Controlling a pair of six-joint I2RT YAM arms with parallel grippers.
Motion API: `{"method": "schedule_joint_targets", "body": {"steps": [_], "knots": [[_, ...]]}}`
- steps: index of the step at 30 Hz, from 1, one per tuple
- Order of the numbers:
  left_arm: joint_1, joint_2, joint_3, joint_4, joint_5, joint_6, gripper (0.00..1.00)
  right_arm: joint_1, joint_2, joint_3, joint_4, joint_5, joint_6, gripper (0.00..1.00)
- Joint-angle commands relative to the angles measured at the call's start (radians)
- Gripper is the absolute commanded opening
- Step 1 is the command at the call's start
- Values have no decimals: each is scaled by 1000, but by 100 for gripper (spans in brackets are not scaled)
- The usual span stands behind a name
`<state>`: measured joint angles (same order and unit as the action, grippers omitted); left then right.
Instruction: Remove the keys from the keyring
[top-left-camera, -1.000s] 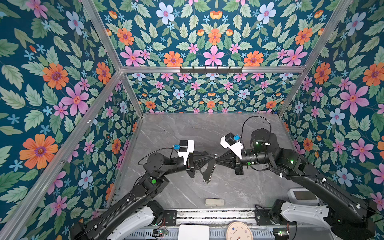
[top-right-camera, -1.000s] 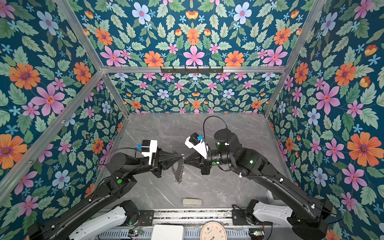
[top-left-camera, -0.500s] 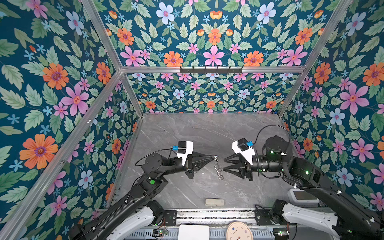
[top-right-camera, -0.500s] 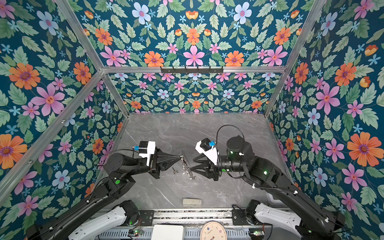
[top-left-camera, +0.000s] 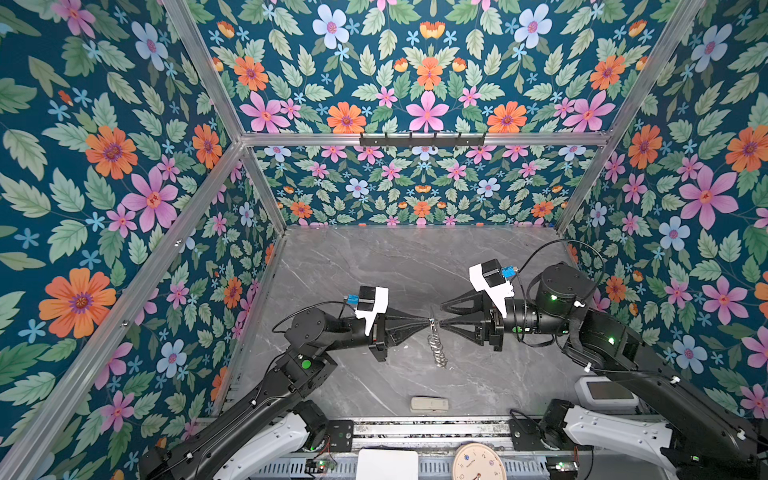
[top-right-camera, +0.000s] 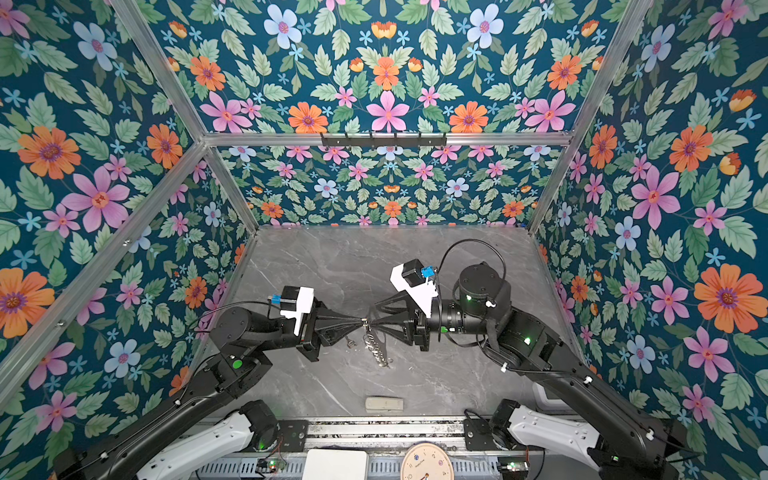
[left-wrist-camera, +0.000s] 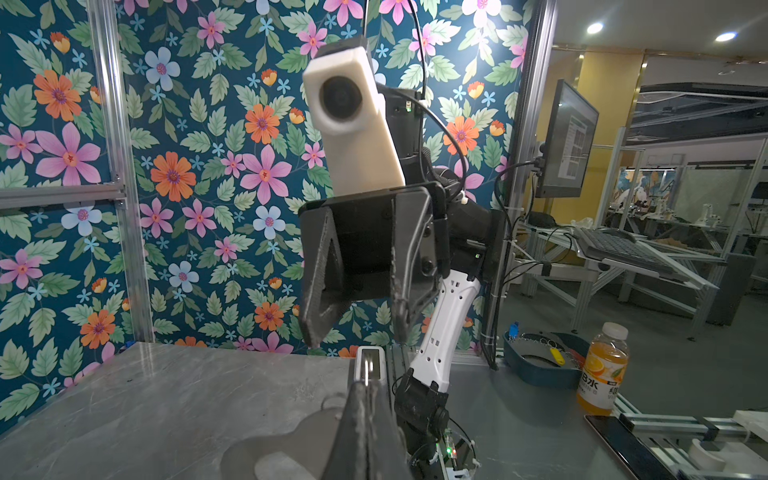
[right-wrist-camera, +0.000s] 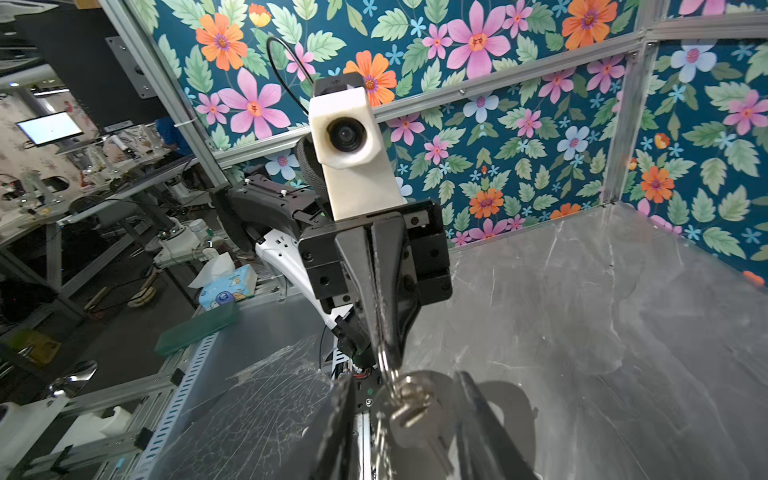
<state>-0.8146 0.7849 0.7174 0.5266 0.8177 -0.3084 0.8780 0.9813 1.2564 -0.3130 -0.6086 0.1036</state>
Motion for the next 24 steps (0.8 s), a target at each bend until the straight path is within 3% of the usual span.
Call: {"method": "schedule_joint_targets", "body": {"steps": [1, 9, 22, 24], "knots": [[0, -7, -3, 52, 0, -3, 0, 1, 5, 2, 37, -59, 19, 37], [0, -7, -6, 62, -13, -6, 0, 1, 28, 3, 34, -85, 28, 30], [0, 1, -7, 67, -13, -15, 0, 0, 34, 10, 26, -55, 30, 1], [0, 1, -3, 58, -19, -17, 0, 0, 37, 23, 5, -45, 27, 0]]}}
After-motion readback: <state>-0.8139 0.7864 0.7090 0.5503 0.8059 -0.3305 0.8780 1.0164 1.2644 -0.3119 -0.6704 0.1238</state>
